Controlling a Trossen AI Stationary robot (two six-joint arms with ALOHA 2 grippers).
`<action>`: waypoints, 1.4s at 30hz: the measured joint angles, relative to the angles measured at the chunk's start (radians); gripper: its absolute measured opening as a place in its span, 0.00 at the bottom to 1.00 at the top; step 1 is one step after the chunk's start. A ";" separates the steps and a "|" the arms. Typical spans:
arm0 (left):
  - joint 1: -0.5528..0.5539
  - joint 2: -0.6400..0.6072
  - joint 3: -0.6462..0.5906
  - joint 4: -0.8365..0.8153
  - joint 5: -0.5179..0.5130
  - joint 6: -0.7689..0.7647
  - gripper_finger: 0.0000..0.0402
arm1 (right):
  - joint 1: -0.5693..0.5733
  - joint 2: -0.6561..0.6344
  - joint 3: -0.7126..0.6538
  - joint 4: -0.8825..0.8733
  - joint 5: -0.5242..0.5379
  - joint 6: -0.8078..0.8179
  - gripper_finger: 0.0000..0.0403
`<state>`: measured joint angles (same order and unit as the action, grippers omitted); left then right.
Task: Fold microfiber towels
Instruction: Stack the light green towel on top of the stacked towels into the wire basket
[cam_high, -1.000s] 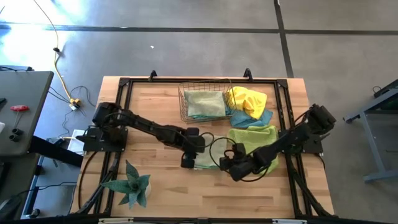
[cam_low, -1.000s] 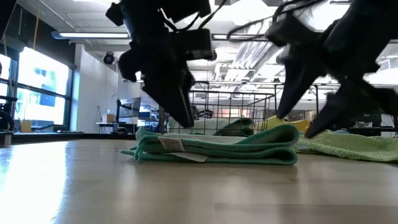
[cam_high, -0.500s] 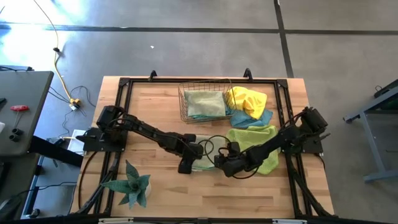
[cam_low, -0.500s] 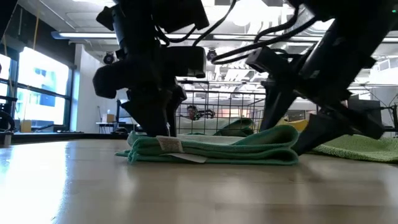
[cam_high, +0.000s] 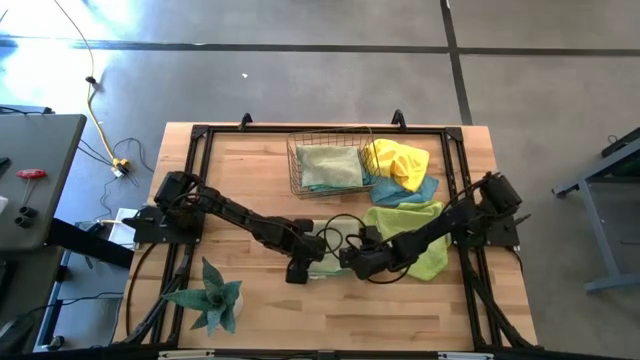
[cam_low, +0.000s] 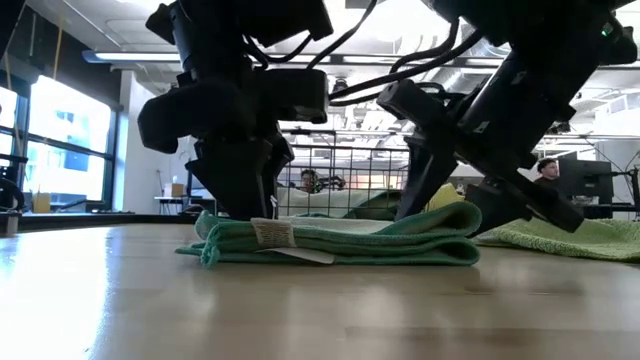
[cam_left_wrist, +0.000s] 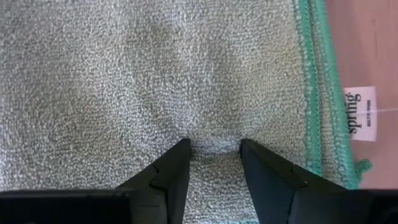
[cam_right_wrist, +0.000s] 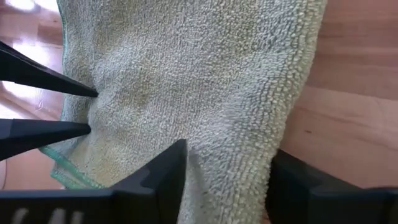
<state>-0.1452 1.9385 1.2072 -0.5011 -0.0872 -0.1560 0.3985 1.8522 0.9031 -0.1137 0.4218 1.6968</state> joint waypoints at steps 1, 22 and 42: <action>0.000 0.000 0.000 0.000 0.000 -0.002 0.34 | 0.000 0.008 0.001 0.003 0.002 0.005 0.38; -0.010 -0.204 0.023 -0.165 0.023 -0.339 0.34 | 0.018 -0.057 -0.005 -0.026 0.025 -0.140 0.00; -0.079 -0.611 0.023 -0.157 -0.315 -0.469 0.34 | -0.207 -0.559 -0.002 0.024 -0.130 -0.570 0.00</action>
<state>-0.2237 1.3275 1.2302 -0.6582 -0.4022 -0.6254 0.1910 1.2934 0.9009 -0.0892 0.2923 1.1272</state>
